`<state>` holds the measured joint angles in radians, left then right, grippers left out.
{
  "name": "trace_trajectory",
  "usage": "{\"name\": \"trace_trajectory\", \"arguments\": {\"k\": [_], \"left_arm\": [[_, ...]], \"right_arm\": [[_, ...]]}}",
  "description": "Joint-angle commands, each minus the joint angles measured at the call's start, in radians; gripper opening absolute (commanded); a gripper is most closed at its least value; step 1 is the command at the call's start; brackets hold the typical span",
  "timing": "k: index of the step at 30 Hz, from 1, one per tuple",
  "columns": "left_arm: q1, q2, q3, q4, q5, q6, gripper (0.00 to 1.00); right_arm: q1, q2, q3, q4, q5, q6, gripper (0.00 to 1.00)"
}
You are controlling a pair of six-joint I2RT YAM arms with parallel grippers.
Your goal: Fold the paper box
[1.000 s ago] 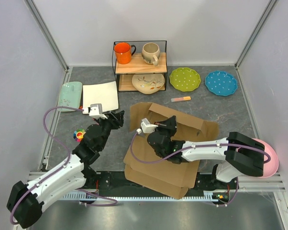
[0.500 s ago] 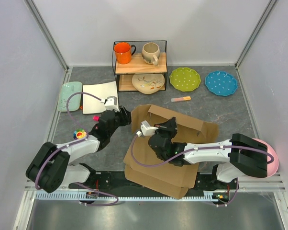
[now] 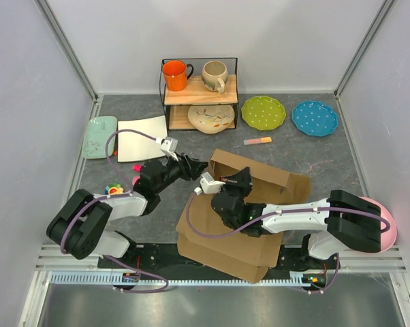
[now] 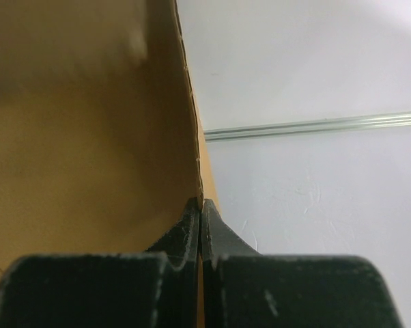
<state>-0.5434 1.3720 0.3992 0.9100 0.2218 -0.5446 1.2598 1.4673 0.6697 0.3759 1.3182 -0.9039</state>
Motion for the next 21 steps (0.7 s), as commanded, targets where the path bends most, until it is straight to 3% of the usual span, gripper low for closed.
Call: {"name": "trace_trajectory", "arguments": {"k": [1,9,21], "left_arm": [[-0.016,0.05,-0.046,0.19,0.099,-0.071,0.64],[-0.059,0.049,-0.132,0.285,0.071,-0.055,0.67],[-0.105,0.107,-0.126,0.431,0.01,-0.014,0.71]], "right_arm": [[0.009,0.008,-0.004,-0.015,-0.017,0.072,0.0],[0.009,-0.001,0.001,-0.028,-0.022,0.082,0.0],[0.01,0.011,0.014,-0.071,-0.036,0.134,0.0]]}}
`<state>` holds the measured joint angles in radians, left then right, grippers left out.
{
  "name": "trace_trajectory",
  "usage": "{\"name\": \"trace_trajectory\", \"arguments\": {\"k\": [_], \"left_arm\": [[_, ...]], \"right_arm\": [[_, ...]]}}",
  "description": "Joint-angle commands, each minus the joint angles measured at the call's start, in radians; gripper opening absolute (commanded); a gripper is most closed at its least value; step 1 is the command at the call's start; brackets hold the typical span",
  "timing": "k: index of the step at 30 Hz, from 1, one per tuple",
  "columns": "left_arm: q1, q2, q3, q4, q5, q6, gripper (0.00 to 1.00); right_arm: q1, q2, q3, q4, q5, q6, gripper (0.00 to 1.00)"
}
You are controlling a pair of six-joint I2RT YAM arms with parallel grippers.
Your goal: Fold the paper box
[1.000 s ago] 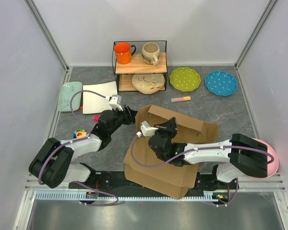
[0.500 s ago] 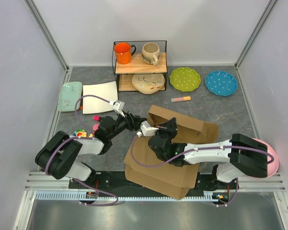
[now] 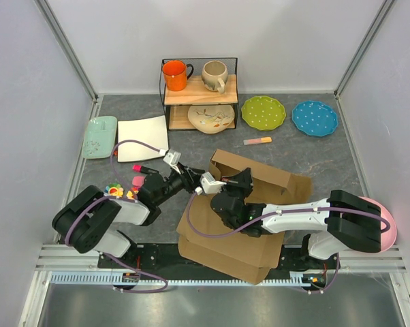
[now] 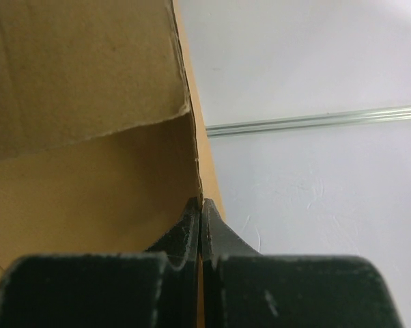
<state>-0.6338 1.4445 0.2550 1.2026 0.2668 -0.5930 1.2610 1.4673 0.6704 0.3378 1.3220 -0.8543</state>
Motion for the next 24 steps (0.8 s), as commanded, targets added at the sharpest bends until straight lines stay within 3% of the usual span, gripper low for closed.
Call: {"name": "trace_trajectory", "arguments": {"k": [1,13,16,19,20,24], "left_arm": [[-0.021,0.054,0.021,0.153,-0.047,0.044,0.71],[-0.07,0.134,0.099,0.193,-0.095,0.13,0.68],[-0.076,0.134,0.125,0.16,-0.098,0.168,0.63],[-0.078,0.131,0.135,0.153,-0.109,0.2,0.46],[-0.079,0.128,0.138,0.14,-0.109,0.211,0.33],[-0.092,0.111,0.141,0.106,-0.136,0.262,0.1]], "right_arm": [[0.011,0.011,0.015,-0.036,-0.041,0.086,0.0],[0.014,0.031,0.021,-0.057,-0.05,0.11,0.0],[0.012,0.033,0.021,-0.065,-0.052,0.116,0.0],[0.014,0.034,0.023,-0.071,-0.052,0.116,0.0],[0.014,0.034,0.026,-0.071,-0.05,0.116,0.0],[0.012,0.031,0.044,-0.083,-0.047,0.121,0.0]]}}
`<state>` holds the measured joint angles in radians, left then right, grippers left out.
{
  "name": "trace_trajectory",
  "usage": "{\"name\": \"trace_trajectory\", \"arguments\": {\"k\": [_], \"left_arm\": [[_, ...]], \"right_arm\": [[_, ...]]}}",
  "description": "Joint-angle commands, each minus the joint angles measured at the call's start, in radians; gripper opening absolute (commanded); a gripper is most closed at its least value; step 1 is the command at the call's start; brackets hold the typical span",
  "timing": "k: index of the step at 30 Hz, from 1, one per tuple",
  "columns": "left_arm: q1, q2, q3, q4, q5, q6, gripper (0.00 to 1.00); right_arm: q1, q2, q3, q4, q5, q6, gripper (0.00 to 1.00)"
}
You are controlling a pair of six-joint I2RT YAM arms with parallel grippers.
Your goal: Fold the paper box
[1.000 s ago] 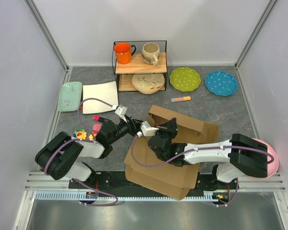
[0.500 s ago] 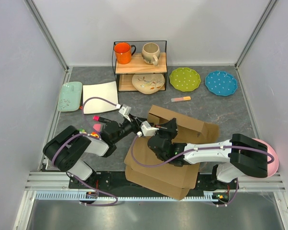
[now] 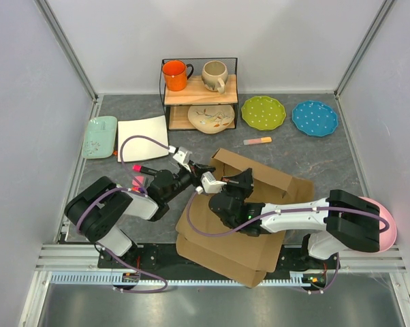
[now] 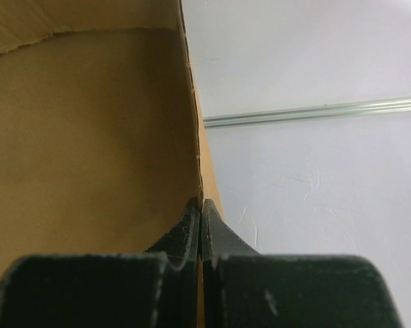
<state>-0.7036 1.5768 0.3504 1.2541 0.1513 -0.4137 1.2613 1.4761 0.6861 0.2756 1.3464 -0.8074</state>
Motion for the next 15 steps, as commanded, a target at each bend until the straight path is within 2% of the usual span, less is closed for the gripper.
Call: {"name": "trace_trajectory", "arguments": {"k": [1,7,8,9,10,11,14,15], "left_arm": [[-0.023,-0.032,0.044,0.053,-0.027,0.098,0.08],[-0.04,-0.07,0.055,0.012,-0.045,0.142,0.02],[-0.046,-0.077,0.061,-0.001,-0.053,0.154,0.02],[-0.053,-0.086,0.064,-0.036,-0.061,0.182,0.02],[-0.069,-0.095,0.068,-0.057,-0.071,0.196,0.02],[-0.079,-0.113,0.076,-0.077,-0.099,0.211,0.02],[-0.108,-0.15,0.078,-0.143,-0.148,0.253,0.02],[-0.112,-0.156,0.076,-0.153,-0.151,0.262,0.02]], "right_arm": [[0.013,0.02,0.033,-0.026,-0.073,0.083,0.0],[0.013,-0.003,0.062,-0.05,-0.058,0.115,0.02],[0.013,-0.017,0.094,-0.091,-0.055,0.138,0.07],[0.013,-0.029,0.116,-0.125,-0.059,0.167,0.23],[0.012,-0.045,0.14,-0.156,-0.064,0.2,0.31],[0.012,-0.078,0.192,-0.223,-0.072,0.255,0.44],[0.013,-0.131,0.3,-0.372,-0.121,0.367,0.64],[0.013,-0.14,0.323,-0.406,-0.134,0.388,0.67]]}}
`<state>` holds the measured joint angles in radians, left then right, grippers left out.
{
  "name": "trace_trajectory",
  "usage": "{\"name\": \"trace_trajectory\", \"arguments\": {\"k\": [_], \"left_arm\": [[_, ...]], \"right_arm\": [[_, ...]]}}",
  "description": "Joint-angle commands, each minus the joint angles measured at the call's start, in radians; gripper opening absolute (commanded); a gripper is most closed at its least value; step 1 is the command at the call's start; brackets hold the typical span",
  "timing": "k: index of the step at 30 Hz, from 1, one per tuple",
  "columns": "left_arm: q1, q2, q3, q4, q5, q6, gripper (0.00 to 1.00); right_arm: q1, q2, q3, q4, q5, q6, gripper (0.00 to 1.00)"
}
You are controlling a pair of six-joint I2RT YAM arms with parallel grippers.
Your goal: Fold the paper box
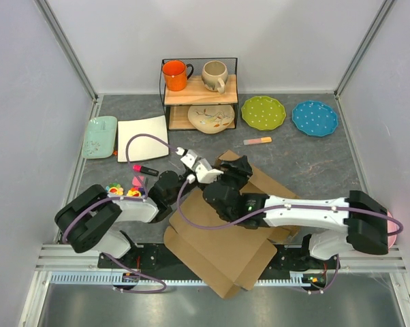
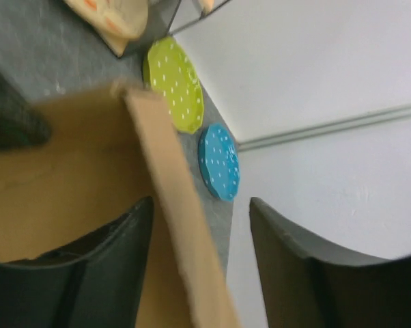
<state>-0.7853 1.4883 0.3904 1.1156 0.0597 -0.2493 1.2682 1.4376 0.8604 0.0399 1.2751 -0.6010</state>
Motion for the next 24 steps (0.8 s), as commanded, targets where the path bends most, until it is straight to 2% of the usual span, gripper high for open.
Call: {"name": "trace_trajectory", "arguments": {"k": [1,5,10,13,18,24], "left_arm": [[-0.037,-0.074,0.03,-0.025,-0.09,0.099,0.02],[-0.046,-0.105,0.011,-0.043,-0.147,0.107,0.02],[-0.06,-0.166,-0.013,-0.088,-0.225,0.113,0.02],[-0.069,-0.195,-0.031,-0.12,-0.293,0.12,0.02],[-0.075,-0.183,-0.035,-0.172,-0.42,0.133,0.02],[-0.084,-0.132,-0.096,-0.051,-0.468,0.133,0.02]], "right_arm": [[0.007,-0.109,0.17,-0.198,-0.08,0.202,0.7],[0.007,-0.16,0.213,-0.273,-0.12,0.268,0.76],[0.005,-0.204,0.197,-0.275,-0.125,0.329,0.78],[0.005,-0.27,0.186,-0.268,-0.181,0.389,0.81],[0.005,-0.347,0.141,-0.209,-0.337,0.449,0.94],[-0.029,-0.367,0.124,-0.153,-0.323,0.513,0.95]]}}
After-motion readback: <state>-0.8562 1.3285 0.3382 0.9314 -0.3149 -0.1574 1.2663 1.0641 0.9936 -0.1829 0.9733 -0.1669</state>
